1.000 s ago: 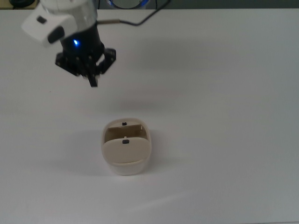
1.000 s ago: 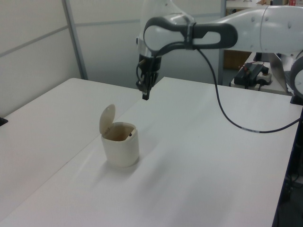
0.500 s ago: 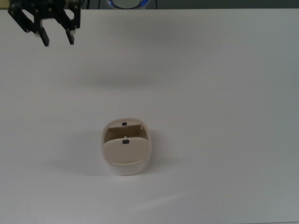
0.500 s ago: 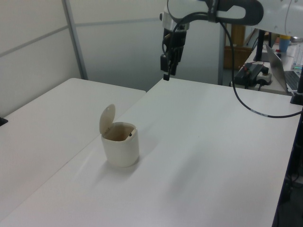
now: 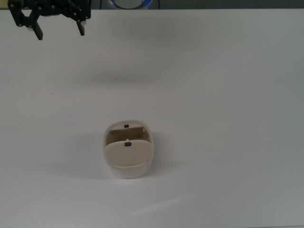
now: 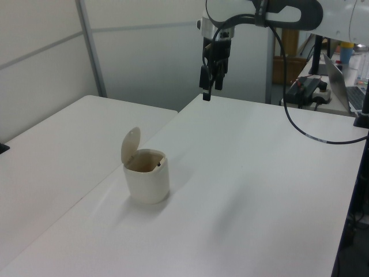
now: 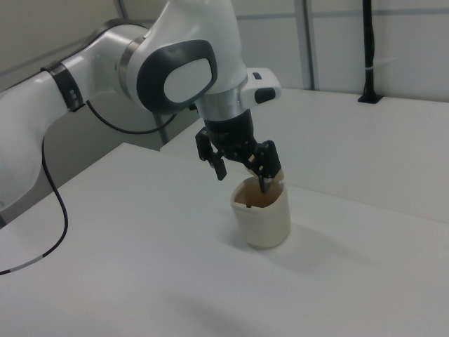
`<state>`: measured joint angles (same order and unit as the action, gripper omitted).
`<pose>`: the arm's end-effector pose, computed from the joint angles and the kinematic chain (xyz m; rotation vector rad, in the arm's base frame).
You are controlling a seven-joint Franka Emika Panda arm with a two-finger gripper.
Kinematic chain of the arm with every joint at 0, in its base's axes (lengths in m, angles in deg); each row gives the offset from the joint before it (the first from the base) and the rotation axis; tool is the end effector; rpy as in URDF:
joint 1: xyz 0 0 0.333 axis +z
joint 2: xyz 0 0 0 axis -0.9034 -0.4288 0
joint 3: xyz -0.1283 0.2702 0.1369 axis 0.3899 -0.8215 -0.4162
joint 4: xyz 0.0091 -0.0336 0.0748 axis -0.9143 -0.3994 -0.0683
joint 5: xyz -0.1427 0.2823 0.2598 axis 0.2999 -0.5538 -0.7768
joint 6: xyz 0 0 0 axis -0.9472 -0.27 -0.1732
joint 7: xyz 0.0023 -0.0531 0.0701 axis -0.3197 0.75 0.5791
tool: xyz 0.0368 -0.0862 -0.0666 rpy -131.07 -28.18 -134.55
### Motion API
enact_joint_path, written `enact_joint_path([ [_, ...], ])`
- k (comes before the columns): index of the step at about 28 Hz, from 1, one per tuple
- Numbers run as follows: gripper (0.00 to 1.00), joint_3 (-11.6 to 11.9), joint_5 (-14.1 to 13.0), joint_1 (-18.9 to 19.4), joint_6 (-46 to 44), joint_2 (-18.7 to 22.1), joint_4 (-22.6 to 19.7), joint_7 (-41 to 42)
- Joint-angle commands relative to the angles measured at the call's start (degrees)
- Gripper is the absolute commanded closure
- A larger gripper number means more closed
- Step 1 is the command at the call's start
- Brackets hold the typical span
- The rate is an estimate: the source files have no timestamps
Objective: Open the trash can
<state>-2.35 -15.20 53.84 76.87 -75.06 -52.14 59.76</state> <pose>0.6189 -0.1270 0.6310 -3.0697 -0.1255 -0.1565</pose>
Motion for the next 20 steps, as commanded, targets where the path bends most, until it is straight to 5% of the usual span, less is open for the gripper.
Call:
enact_joint_path([
  [1, 0.0, 0.15, 0.45, 0.14, -0.72, 0.16, -1.01, 1.38],
  [20, 0.0, 0.07, 2.99, 0.23, -1.08, -0.89, -1.18, 1.03],
])
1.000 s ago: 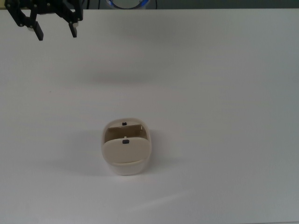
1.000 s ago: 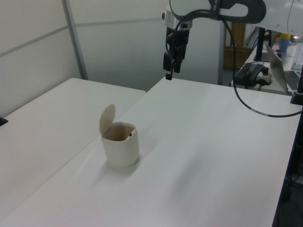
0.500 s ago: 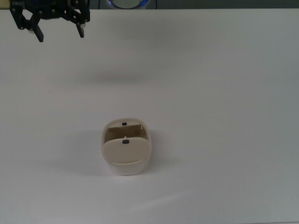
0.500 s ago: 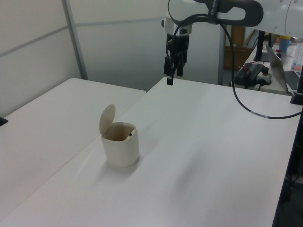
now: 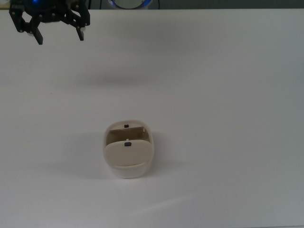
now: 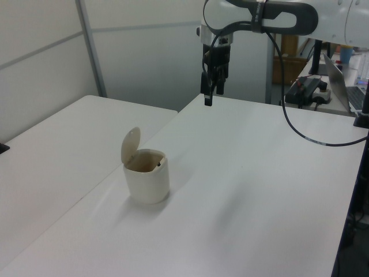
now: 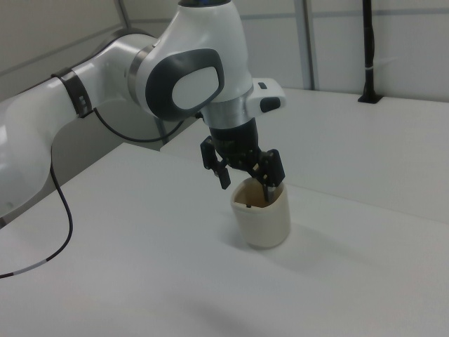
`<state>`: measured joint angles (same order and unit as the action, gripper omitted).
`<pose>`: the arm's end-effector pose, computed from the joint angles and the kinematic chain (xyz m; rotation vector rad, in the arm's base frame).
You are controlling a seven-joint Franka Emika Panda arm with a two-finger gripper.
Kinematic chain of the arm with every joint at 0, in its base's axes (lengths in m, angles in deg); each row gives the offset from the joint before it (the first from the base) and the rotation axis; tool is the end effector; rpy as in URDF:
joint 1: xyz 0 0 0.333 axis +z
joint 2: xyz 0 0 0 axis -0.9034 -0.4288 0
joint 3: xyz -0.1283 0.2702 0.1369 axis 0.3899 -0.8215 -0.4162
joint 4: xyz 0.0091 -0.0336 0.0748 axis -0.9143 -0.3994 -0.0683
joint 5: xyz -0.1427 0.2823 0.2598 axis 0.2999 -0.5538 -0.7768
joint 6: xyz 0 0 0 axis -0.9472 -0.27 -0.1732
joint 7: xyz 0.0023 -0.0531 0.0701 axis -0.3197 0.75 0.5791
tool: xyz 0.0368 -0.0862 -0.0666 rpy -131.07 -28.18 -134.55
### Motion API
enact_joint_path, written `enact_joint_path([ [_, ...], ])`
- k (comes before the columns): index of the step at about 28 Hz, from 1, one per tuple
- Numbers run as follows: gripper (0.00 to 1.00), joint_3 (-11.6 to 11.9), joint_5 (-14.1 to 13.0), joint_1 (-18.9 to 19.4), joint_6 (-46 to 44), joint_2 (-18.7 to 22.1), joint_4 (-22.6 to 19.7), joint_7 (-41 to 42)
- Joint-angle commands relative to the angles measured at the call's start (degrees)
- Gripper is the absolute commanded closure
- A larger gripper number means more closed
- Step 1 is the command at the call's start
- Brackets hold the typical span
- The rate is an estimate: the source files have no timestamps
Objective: Open the trash can
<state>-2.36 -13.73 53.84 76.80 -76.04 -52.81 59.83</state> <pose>0.6228 -0.1305 0.6141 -3.0895 -0.1274 -0.1021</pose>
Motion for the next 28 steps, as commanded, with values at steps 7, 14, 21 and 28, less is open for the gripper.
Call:
enact_joint_path([
  [7, 0.0, 0.07, 3.02, 0.14, -1.01, -0.53, -0.51, 0.96],
  [14, 0.0, 0.16, 3.02, 0.14, -1.36, -0.45, -0.51, 0.96],
  [21, 0.0, 0.25, 3.11, 0.14, -1.27, -0.45, -0.43, 0.96],
  [28, 0.0, 1.13, 3.02, 0.14, -1.36, -0.45, -0.43, 1.05],
])
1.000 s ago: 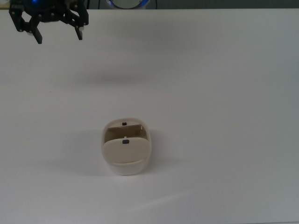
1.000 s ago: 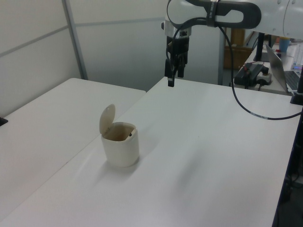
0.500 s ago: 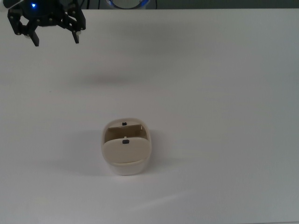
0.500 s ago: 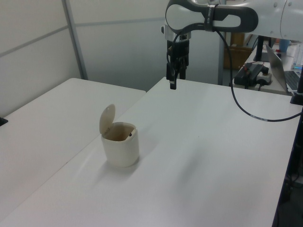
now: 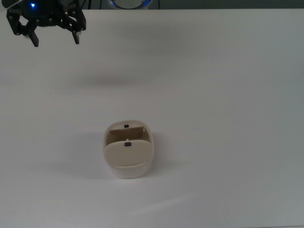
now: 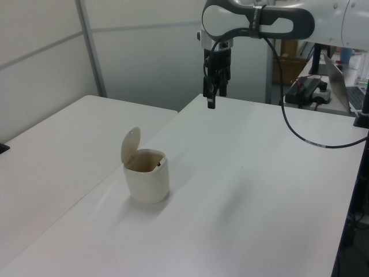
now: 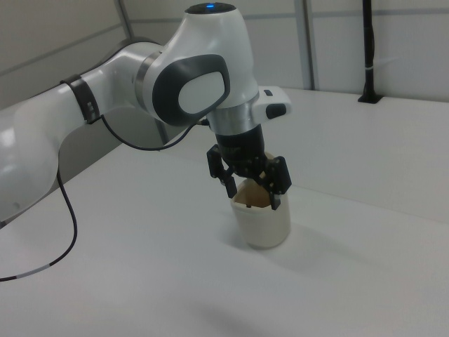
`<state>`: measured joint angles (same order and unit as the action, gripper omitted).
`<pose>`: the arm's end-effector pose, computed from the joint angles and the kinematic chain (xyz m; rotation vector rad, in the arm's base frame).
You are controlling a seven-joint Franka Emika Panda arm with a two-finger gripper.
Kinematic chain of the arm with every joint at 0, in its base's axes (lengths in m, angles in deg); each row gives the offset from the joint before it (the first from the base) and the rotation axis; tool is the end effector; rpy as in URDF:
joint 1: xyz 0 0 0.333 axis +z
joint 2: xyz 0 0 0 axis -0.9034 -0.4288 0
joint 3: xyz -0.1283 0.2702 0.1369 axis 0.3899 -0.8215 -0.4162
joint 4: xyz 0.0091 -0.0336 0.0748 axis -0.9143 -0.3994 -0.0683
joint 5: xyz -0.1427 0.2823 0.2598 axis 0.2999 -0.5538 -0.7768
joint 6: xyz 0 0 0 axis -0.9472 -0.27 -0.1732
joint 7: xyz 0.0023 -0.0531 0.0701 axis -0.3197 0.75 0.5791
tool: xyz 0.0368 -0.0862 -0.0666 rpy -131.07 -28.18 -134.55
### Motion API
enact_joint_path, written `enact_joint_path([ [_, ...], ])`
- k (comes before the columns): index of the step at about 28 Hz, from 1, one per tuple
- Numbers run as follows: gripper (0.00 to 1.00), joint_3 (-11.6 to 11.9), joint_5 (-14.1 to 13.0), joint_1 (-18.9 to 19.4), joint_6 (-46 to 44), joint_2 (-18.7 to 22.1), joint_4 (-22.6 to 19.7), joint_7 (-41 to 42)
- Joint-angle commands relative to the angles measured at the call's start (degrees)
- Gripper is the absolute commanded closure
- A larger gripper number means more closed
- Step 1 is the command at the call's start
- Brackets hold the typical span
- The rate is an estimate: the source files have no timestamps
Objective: Open the trash can
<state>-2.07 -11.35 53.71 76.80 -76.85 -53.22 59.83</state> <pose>0.6244 -0.1399 0.6013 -3.1272 -0.1189 -0.0538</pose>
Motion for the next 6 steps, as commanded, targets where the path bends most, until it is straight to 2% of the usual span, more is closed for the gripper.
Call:
enact_joint_path([
  [1, 0.0, 0.84, 0.64, 0.26, -1.36, 0.37, -0.01, 1.05],
  [6, 0.0, 0.84, 0.73, 0.26, -1.36, 0.37, -0.01, 1.05],
])
